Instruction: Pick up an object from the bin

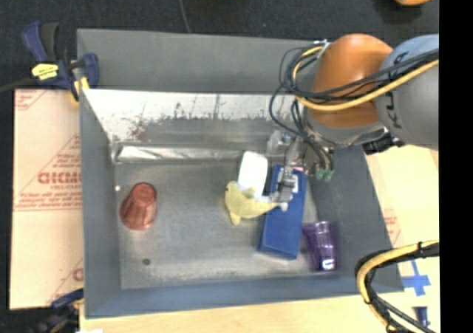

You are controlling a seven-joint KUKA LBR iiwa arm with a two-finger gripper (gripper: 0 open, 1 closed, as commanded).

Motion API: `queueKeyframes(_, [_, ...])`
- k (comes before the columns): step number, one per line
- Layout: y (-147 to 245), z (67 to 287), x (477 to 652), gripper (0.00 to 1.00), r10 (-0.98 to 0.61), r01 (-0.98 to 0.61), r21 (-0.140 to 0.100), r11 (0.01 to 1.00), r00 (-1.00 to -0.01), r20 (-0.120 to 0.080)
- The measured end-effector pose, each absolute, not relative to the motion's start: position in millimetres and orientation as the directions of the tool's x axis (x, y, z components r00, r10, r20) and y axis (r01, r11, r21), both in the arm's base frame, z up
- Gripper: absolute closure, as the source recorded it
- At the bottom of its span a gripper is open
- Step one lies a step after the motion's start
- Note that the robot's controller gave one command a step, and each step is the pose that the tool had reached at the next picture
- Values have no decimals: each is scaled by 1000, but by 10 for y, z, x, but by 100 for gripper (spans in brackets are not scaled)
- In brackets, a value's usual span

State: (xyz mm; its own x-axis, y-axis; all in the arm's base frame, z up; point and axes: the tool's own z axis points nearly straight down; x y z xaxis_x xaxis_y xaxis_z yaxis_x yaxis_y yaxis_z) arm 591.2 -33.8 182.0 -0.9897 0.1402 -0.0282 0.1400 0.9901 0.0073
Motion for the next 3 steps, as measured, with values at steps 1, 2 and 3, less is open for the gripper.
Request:
queueKeyframes(1, [-237,1355,5776,0,18,18,1,1000,-999,-36])
queueKeyframes(2, [-198,1046,5598,0,111,111,5,994,-993,-35])
queueKeyframes(3, [-197,958,5578,0,63,63,3,998,-998,-31])
